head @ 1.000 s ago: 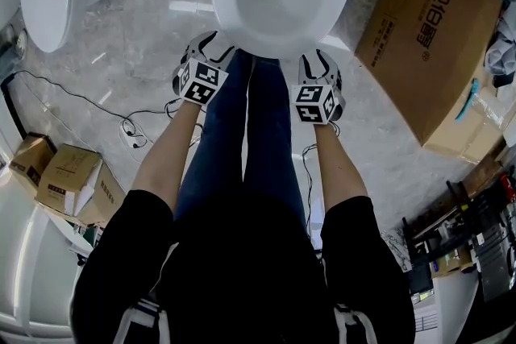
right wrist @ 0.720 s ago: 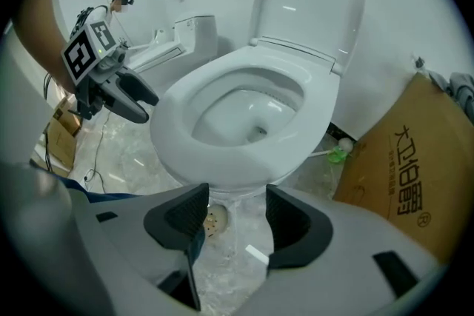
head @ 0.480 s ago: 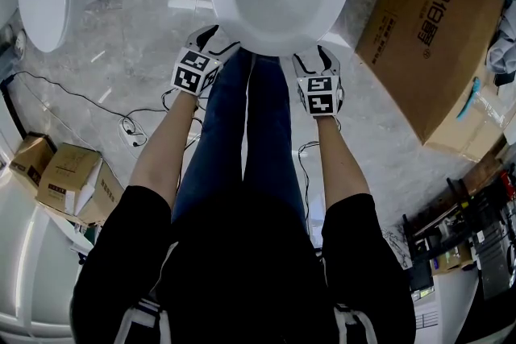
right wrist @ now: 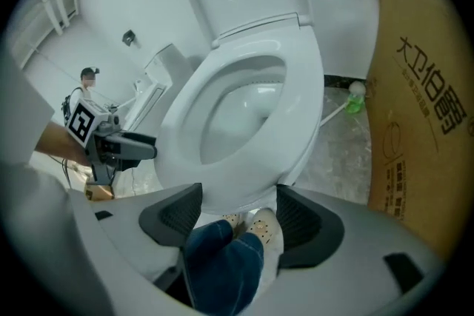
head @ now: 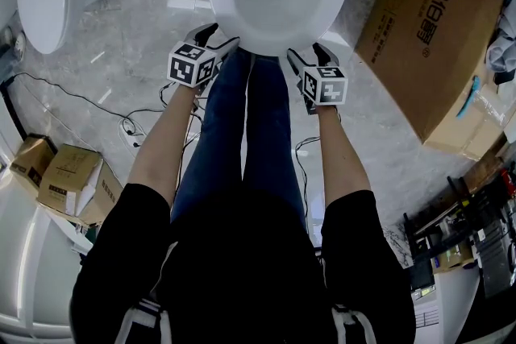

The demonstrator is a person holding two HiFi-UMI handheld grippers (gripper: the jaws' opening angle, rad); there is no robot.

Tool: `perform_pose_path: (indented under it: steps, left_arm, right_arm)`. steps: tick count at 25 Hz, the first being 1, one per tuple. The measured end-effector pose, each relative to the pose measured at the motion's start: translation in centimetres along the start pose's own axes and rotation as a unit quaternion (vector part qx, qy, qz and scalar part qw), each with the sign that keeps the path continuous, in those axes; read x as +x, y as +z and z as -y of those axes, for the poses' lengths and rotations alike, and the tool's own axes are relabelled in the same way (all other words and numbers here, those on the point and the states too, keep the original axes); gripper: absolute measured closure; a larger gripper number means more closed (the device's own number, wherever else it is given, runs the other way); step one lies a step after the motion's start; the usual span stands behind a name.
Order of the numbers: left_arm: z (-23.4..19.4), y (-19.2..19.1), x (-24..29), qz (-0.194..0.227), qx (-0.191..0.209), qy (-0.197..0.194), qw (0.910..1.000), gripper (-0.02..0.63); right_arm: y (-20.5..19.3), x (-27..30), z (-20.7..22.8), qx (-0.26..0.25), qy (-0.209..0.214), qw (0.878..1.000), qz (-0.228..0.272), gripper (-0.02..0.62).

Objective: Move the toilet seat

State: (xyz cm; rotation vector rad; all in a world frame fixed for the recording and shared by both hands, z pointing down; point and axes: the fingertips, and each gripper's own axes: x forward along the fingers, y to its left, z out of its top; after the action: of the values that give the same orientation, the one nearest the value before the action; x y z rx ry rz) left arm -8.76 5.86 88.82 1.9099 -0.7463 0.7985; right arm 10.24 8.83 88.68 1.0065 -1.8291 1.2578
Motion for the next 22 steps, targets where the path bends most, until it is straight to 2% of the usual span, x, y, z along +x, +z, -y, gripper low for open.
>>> perform_pose_path:
  steps: [5, 8, 10, 14, 18, 19, 20, 22]
  left_arm:
    - [-0.1, 0.1, 0.0, 0.003, -0.017, -0.003, 0.9998, 0.310]
    - [-0.1, 0.3, -0.1, 0.005, -0.039, -0.009, 0.9992, 0.310]
    - [0.1, 0.3, -0.1, 0.001, -0.033, -0.010, 0.9994, 0.310]
    - [0.6, 0.4, -0.2, 0.005, -0.035, -0.016, 0.9993, 0.308]
    - [1.2, 0.2, -0.7, 0.010, -0.045, -0.037, 0.9983, 0.307]
    - [1.4, 0.1, -0.8, 0.008, -0.046, -0.043, 0.9980, 0.307]
    - [1.5, 0.0, -0.9, 0.005, -0.046, -0.047, 0.9978, 0.307]
    - [1.5, -0.2, -1.0, -0.004, -0.048, -0.050, 0.9976, 0.307]
  right_arm:
    - [0.2, 0.2, -0.2, 0.070, 0.018, 0.997, -0.002, 0.288]
    - [1.2, -0.1, -0.1, 0.162, 0.031, 0.986, 0.030, 0.283]
    - [1.6, -0.2, -0.2, 0.179, 0.026, 0.983, 0.036, 0.281]
    - [1.6, -1.0, -0.5, 0.171, 0.019, 0.985, 0.025, 0.282]
    - [2.0, -2.0, -1.2, 0.162, 0.023, 0.985, 0.048, 0.282]
    - [2.9, -2.6, -2.1, 0.139, 0.035, 0.987, 0.069, 0.284]
    - [4.4, -3.1, -3.6, 0.101, 0.054, 0.989, 0.096, 0.440]
    - [7.7, -3.1, -7.2, 0.023, 0.078, 0.989, 0.122, 0.419]
